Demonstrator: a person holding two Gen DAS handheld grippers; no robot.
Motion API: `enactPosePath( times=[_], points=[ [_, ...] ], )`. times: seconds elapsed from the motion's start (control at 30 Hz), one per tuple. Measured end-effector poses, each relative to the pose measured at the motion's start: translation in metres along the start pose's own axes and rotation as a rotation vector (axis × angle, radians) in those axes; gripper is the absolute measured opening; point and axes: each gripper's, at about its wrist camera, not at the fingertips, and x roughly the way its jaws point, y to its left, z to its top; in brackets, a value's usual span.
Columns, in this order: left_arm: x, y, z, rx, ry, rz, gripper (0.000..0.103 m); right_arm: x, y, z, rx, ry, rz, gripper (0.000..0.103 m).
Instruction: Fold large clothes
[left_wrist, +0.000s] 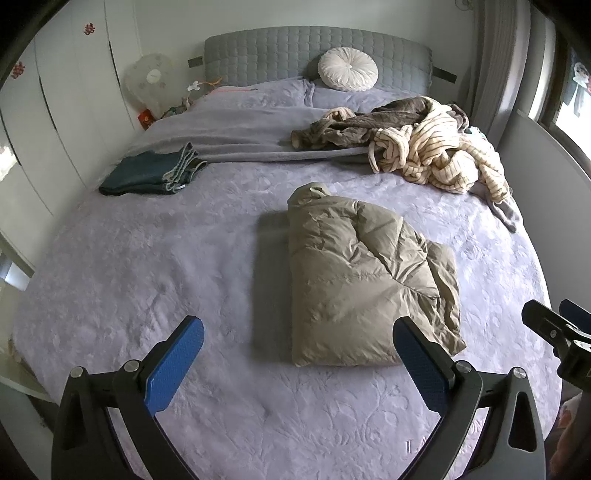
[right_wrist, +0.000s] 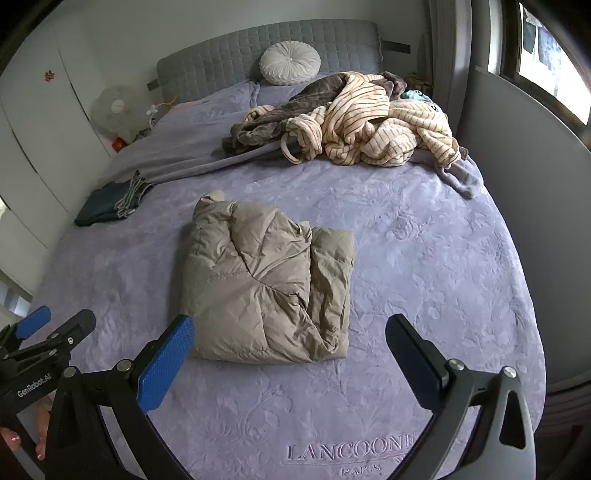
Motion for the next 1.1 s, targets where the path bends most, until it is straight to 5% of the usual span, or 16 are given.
enactPosePath(
  times=[1.1],
  points=[
    [0.0011,0.0009,0.0004,0.004,0.000,0.000,0.102,0.0006,-0.0020,0.0019,-0.004,0.003,0.003,0.103]
  ],
)
